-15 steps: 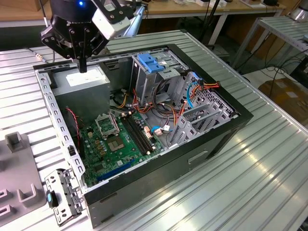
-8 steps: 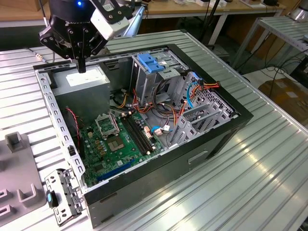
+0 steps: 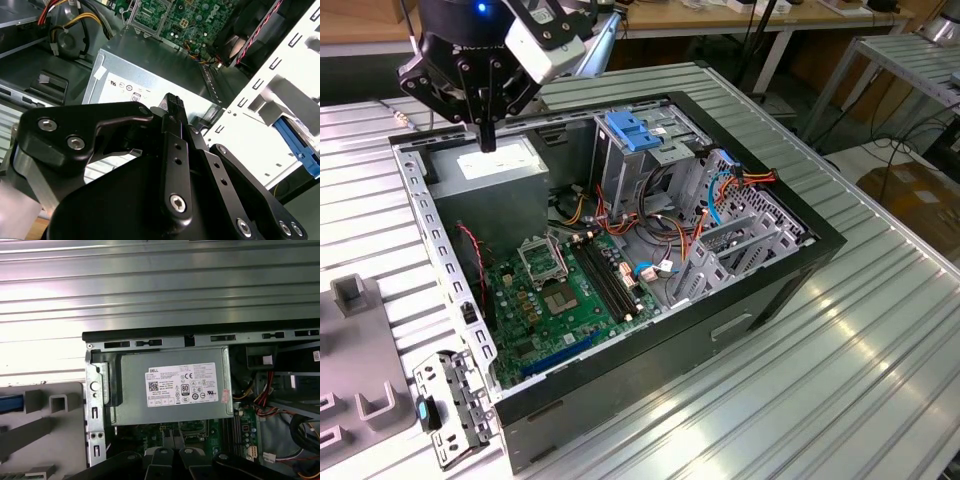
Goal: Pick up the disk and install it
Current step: 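Reach for the disk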
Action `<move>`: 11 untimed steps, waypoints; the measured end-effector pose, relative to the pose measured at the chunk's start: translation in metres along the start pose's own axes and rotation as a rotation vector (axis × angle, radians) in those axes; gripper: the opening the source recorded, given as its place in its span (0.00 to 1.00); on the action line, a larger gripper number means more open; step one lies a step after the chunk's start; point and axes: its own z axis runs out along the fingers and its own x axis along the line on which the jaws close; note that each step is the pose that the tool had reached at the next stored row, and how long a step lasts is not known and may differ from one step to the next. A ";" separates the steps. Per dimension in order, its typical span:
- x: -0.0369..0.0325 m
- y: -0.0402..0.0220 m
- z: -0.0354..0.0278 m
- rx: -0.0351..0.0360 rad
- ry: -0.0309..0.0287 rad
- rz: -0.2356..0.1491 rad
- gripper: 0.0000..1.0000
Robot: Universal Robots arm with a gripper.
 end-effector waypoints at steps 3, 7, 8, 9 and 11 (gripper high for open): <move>0.0005 -0.0001 0.0000 0.0000 0.0002 0.000 0.11; 0.0017 -0.0001 0.0000 0.0001 0.0007 0.000 0.11; 0.0019 -0.0002 0.0000 0.0001 0.0008 0.000 0.11; 0.0021 -0.0002 0.0000 0.0001 0.0009 0.000 0.11; 0.0026 -0.0002 0.0001 0.0001 0.0012 0.000 0.11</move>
